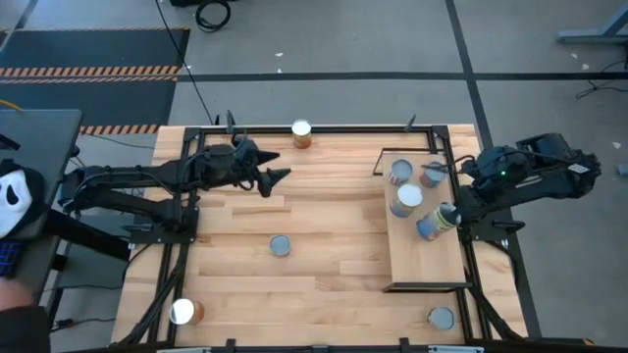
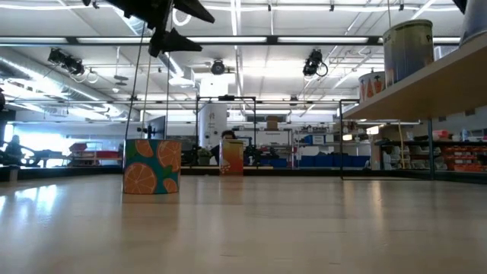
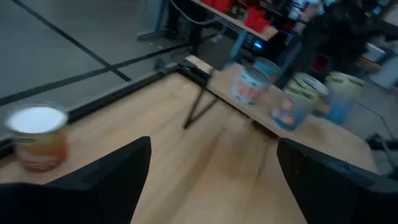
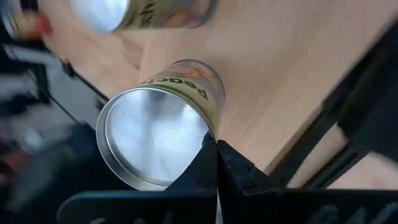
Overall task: Pick and place cans onto a shelf
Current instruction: Put the canned peaches on the shelf
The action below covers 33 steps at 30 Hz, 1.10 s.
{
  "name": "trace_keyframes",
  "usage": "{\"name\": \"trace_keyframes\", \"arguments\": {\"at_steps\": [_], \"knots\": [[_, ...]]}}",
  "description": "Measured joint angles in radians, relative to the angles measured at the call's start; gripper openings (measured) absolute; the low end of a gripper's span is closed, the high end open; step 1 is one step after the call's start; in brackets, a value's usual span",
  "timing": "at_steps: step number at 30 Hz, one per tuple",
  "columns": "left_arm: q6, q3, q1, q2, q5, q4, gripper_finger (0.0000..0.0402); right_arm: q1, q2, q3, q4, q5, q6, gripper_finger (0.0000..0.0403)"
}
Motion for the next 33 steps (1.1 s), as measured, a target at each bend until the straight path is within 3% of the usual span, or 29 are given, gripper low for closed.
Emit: {"name": "trace_keyframes", "arguments": {"at_steps": [4, 8, 13, 20, 27, 33], "knots": [[0.002, 0.021, -0.078, 0.061, -0.066, 0.015, 0.0355, 0.000, 0.113, 0.051, 0.000, 0.009, -0.250, 0.0000], [0.002, 0.125, -0.137, 0.130, -0.162, -0.002, 0.0355, 0.004, 0.276, 0.161, 0.003, 0.013, -0.439, 0.0000], [0.002, 0.273, -0.160, 0.223, -0.173, -0.099, 0.0355, 0.054, 0.464, 0.288, 0.007, 0.014, -0.594, 0.0000], [0.021, 0.420, -0.161, 0.285, -0.173, -0.262, 0.0355, 0.177, 0.574, 0.317, 0.002, 0.013, -0.681, 0.0000], [0.072, 0.443, -0.159, 0.280, -0.173, -0.260, 0.0355, 0.222, 0.582, 0.281, 0.000, 0.028, -0.669, 0.0005], [0.080, 0.444, -0.159, 0.279, -0.173, -0.273, 0.0355, 0.222, 0.566, 0.281, 0.001, 0.026, -0.627, 0.0044]]}}
